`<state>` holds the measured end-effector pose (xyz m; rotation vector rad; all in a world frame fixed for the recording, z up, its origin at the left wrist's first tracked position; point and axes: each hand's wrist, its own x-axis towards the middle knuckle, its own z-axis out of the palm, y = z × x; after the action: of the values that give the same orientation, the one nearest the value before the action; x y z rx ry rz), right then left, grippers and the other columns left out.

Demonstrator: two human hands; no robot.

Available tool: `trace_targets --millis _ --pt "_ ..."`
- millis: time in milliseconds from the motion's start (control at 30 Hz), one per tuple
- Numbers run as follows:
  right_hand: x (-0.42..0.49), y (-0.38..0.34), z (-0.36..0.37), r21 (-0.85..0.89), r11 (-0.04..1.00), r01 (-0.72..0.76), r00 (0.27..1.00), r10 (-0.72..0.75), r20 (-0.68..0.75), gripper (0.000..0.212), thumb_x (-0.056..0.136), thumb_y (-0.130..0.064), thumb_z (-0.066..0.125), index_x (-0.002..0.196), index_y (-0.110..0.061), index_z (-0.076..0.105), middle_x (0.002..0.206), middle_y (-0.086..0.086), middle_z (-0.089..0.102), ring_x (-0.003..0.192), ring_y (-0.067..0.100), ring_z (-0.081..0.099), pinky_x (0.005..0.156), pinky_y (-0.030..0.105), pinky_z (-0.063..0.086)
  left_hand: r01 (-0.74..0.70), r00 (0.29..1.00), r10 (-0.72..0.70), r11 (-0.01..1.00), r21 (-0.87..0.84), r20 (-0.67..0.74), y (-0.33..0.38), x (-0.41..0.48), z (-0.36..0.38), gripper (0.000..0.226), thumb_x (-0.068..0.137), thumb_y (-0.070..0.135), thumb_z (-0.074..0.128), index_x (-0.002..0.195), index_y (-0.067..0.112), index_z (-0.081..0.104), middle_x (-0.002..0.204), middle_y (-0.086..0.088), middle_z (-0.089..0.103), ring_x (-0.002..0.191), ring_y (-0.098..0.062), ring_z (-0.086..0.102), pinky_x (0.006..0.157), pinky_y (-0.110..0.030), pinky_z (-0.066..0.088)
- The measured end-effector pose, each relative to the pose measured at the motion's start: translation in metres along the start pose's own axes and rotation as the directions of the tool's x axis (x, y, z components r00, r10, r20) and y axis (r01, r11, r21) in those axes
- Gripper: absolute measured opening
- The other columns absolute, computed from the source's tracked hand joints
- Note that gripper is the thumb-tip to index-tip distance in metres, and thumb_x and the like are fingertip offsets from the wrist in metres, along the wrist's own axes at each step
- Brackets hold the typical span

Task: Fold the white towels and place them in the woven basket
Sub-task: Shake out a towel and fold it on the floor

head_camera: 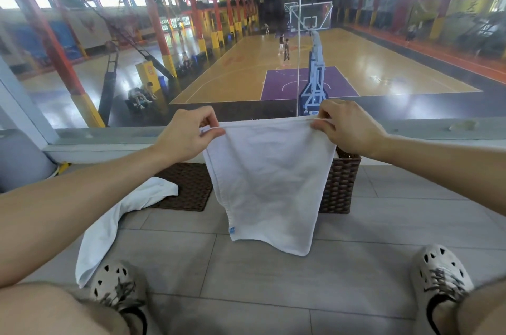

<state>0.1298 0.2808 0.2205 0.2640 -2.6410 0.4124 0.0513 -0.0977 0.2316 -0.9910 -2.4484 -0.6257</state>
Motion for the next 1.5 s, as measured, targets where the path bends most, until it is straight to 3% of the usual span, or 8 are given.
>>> trace_targets --millis 167,367,567,733,900,1167,1333,1500 --pt "-0.007 -0.013 -0.016 0.061 0.997 0.046 0.985 -0.055 0.164 0.019 0.101 -0.034 0.071 0.114 -0.025 0.061 0.096 -0.012 0.063 0.089 0.015 0.061 0.079 0.035 0.045 0.040 0.998 -0.040 0.999 -0.006 0.052 0.006 -0.009 -0.019 0.019 0.100 0.041 0.074 0.094 0.029 0.060 0.084 0.007 0.073 0.078 -0.021 0.071 0.080 -0.051 0.059" --pt "-0.021 -0.024 -0.034 -0.008 0.997 0.083 0.941 -0.075 0.329 0.026 0.110 -0.038 0.053 0.086 -0.029 0.058 0.089 -0.009 0.057 0.085 0.006 0.055 0.080 0.033 0.038 0.130 0.959 -0.121 0.991 -0.017 0.255 0.022 -0.013 -0.047 0.023 0.094 0.036 0.082 0.095 0.028 0.061 0.091 0.008 0.076 0.088 -0.008 0.074 0.089 -0.042 0.064" --pt "-0.014 -0.010 -0.027 0.020 1.000 0.020 0.926 -0.026 0.378 0.022 0.107 -0.041 0.059 0.086 -0.035 0.061 0.084 -0.012 0.061 0.078 0.006 0.057 0.066 0.024 0.039 0.245 0.769 -0.186 0.970 -0.013 0.612 0.011 0.020 -0.044 0.035 0.085 0.025 0.092 0.117 0.024 0.078 0.099 0.009 0.083 0.096 -0.008 0.078 0.089 -0.030 0.061" --pt "-0.009 0.018 0.052 -0.179 0.980 0.083 0.818 0.036 0.574 0.025 0.104 -0.027 0.066 0.080 -0.022 0.059 0.075 -0.006 0.057 0.079 0.025 0.059 0.074 0.041 0.045 0.142 0.653 -0.239 0.971 0.194 0.718 -0.026 0.031 0.060 0.024 0.083 0.028 0.094 0.104 0.023 0.084 0.092 0.012 0.080 0.090 -0.013 0.076 0.082 -0.037 0.062" --pt "-0.032 0.040 0.136 -0.227 0.972 0.058 0.830 0.079 0.551 0.024 0.102 -0.011 0.058 0.079 -0.016 0.051 0.072 -0.004 0.048 0.080 0.033 0.059 0.068 0.041 0.046 0.152 0.727 -0.281 0.956 0.252 0.626 -0.061 -0.008 0.152 0.011 0.085 0.022 0.085 0.088 0.030 0.079 0.089 0.009 0.074 0.084 -0.017 0.070 0.075 -0.037 0.059" --pt "-0.070 0.043 0.151 -0.135 0.978 -0.159 0.943 0.191 0.274 0.013 0.097 -0.017 0.053 0.094 -0.013 0.065 0.095 0.011 0.071 0.089 0.038 0.065 0.075 0.043 0.053 0.166 0.917 -0.189 0.982 0.093 0.351 -0.056 -0.052 0.159 0.010 0.079 0.014 0.075 0.084 0.023 0.077 0.078 0.010 0.068 0.077 -0.017 0.065 0.071 -0.033 0.050" --pt "-0.075 0.034 0.134 0.234 0.894 -0.382 0.923 0.381 0.052 0.017 0.105 -0.029 0.055 0.115 -0.017 0.061 0.100 0.007 0.070 0.090 0.025 0.061 0.077 0.036 0.046 0.384 0.919 -0.353 0.903 -0.192 0.177 -0.049 -0.060 0.140 0.004 0.092 0.019 0.072 0.095 0.022 0.072 0.089 0.006 0.077 0.083 -0.012 0.069 0.073 -0.027 0.050" --pt "-0.054 0.023 0.101 0.336 0.892 -0.303 0.924 0.362 -0.127 0.016 0.107 -0.038 0.056 0.112 -0.024 0.060 0.080 -0.012 0.059 0.079 0.021 0.056 0.071 0.033 0.041 0.374 0.891 -0.440 0.851 -0.369 -0.111 -0.032 -0.050 0.110 0.015 0.099 0.032 0.072 0.110 0.022 0.072 0.091 0.000 0.076 0.078 -0.019 0.069 0.071 -0.032 0.052"
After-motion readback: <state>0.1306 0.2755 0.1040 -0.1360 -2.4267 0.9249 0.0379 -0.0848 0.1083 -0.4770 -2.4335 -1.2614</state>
